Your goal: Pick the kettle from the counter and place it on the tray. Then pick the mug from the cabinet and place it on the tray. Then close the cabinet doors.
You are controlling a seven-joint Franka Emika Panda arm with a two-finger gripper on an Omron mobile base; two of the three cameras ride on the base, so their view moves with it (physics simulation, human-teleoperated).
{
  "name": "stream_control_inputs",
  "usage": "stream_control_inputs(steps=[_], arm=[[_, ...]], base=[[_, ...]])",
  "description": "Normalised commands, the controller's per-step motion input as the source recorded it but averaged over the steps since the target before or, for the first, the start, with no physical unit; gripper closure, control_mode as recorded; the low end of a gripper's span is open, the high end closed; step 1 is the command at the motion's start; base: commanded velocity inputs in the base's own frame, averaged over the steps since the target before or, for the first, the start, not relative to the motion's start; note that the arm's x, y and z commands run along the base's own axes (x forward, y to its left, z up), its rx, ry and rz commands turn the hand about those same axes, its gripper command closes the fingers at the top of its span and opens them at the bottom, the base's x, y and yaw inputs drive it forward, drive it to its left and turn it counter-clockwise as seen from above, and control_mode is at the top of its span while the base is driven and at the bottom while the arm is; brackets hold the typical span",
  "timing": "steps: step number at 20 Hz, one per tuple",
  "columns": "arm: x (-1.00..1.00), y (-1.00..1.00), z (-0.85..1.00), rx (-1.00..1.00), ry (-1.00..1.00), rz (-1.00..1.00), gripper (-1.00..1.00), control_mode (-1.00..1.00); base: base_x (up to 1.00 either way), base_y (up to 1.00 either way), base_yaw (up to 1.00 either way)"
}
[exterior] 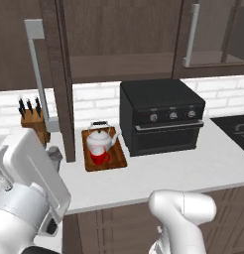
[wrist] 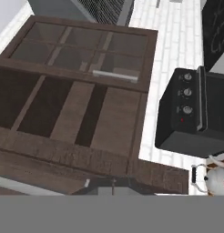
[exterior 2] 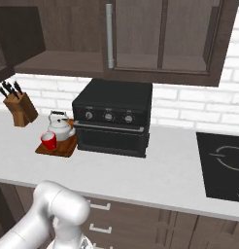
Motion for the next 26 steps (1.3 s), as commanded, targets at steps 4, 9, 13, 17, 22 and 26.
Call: stream_control_inputs(steps=[4, 9, 13, 17, 22, 26], arm=[[0.57, 0.46, -0.16, 0.0, 0.0, -0.14, 1.0, -1.0], [0.76, 0.48, -0.23, 0.0, 0.0, -0.12, 1.0, -1.0], [0.97, 0.56, -0.42, 0.0, 0.0, -0.08, 1.0, -1.0], [0.92, 0.47, -0.43, 0.0, 0.0, -0.04, 1.0, -1.0], [0.74, 0.28, -0.42, 0.0, 0.0, -0.07, 1.0, -1.0], [0.04, 0.0, 0.0, 0.0, 0.0, 0.0, 1.0, -1.0]], base=[[0.0, 0.0, 0.0], [0.0, 0.0, 0.0], [0.0, 0.0, 0.0], [0.0, 0.0, 0.0], [0.0, 0.0, 0.0], [0.0, 0.0, 0.0]])
